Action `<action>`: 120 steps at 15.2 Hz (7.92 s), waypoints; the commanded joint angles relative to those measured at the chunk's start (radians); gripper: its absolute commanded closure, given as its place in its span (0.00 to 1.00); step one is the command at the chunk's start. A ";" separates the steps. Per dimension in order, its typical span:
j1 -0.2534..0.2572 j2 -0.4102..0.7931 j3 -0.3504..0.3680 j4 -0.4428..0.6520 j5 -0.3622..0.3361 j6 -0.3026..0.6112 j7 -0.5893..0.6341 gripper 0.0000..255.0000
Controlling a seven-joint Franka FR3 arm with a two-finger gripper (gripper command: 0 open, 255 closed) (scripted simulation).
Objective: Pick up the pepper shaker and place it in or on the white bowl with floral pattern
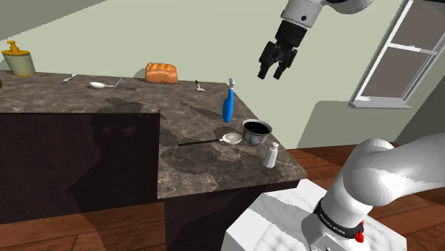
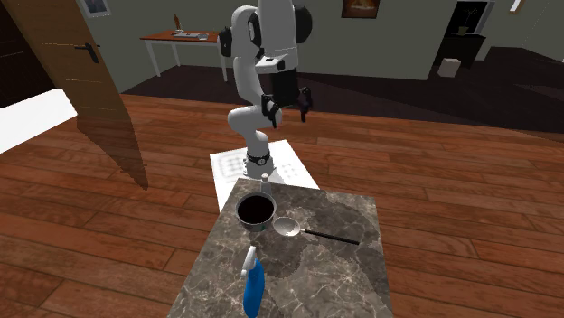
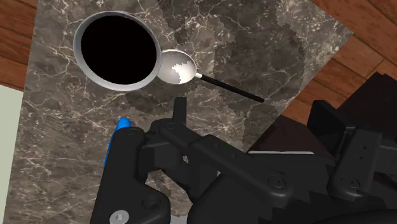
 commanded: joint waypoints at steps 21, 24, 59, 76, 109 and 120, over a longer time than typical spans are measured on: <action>-0.047 -0.093 -0.026 -0.642 -0.192 0.392 -0.173 0.00; -0.052 -0.074 -0.029 -0.668 -0.200 0.435 -0.174 0.00; -0.054 -0.113 -0.033 -0.599 -0.197 0.328 -0.190 1.00; -0.050 -0.146 -0.029 -0.386 -0.185 0.082 -0.211 1.00; -0.089 0.377 -0.139 -0.146 -0.237 0.377 -0.302 1.00; -0.089 0.381 -0.140 -0.155 -0.238 0.390 -0.300 0.00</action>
